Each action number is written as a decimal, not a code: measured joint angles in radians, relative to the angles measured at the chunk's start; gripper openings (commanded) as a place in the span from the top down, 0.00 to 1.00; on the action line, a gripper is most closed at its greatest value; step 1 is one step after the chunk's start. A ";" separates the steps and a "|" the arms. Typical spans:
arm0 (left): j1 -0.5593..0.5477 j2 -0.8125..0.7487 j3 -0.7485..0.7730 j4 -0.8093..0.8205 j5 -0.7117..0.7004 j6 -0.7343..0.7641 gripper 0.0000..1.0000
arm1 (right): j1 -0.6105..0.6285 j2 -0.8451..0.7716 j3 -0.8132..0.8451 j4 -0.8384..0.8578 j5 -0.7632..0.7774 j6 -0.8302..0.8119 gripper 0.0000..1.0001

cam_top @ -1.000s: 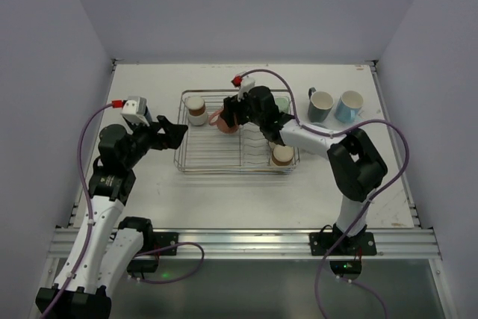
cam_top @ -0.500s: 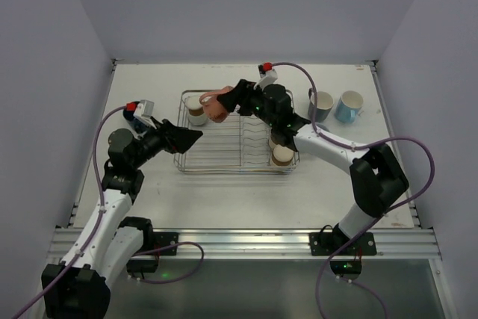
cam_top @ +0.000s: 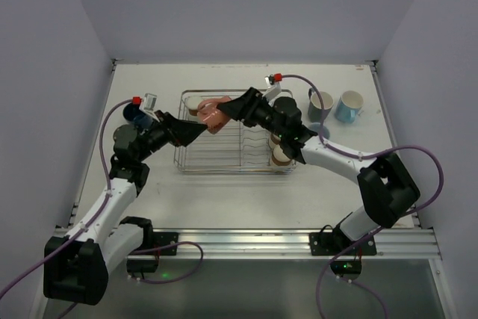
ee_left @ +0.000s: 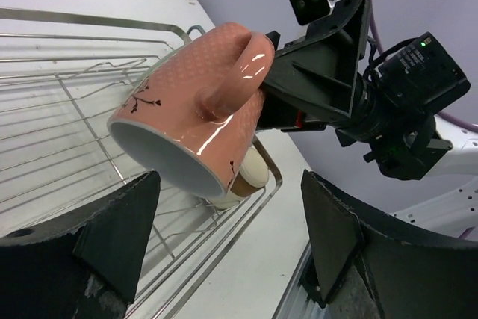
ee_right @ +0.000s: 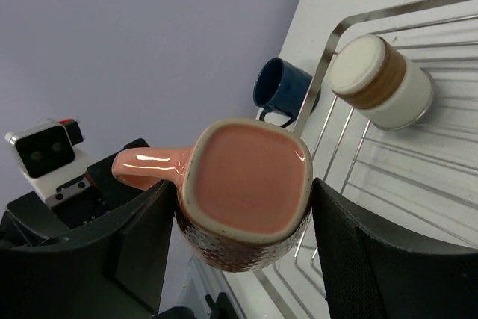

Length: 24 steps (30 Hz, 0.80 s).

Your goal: Unload the cups from the dish rack

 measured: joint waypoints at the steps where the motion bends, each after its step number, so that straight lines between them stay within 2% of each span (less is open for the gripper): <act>1: -0.005 0.011 0.000 0.016 0.001 -0.008 0.21 | 0.001 0.000 -0.005 0.004 -0.006 0.014 0.78; 7: -0.055 0.043 0.000 0.089 0.004 -0.046 0.31 | 0.020 0.013 -0.008 0.079 -0.052 0.093 0.78; 10: -0.074 0.048 0.000 0.117 0.003 -0.053 0.42 | 0.034 0.034 -0.010 0.140 -0.079 0.142 0.78; 12: -0.077 0.048 0.000 0.134 -0.003 -0.058 0.45 | 0.042 0.052 -0.013 0.177 -0.104 0.174 0.78; 14: -0.077 0.048 -0.001 0.145 -0.015 -0.063 0.58 | 0.046 0.063 -0.016 0.203 -0.110 0.196 0.78; 15: -0.077 0.049 -0.003 0.151 -0.022 -0.065 0.80 | 0.047 0.066 -0.019 0.214 -0.112 0.205 0.78; 16: -0.077 0.051 -0.004 0.156 -0.026 -0.068 0.90 | 0.048 0.066 -0.022 0.225 -0.113 0.212 0.76; 17: -0.078 0.053 -0.007 0.170 -0.027 -0.086 0.97 | 0.047 0.066 -0.027 0.237 -0.110 0.219 0.70; 18: -0.078 0.050 -0.007 0.193 -0.023 -0.092 1.00 | 0.046 0.066 -0.032 0.246 -0.108 0.231 0.47; 21: -0.083 0.035 -0.010 0.185 -0.028 -0.077 1.00 | 0.047 0.066 -0.045 0.265 -0.108 0.237 0.05; 22: -0.085 0.026 -0.009 0.163 -0.033 -0.064 1.00 | 0.048 0.066 -0.050 0.270 -0.110 0.236 0.01; 24: -0.084 -0.002 -0.008 0.089 -0.055 -0.033 1.00 | 0.053 0.064 -0.054 0.274 -0.119 0.219 0.01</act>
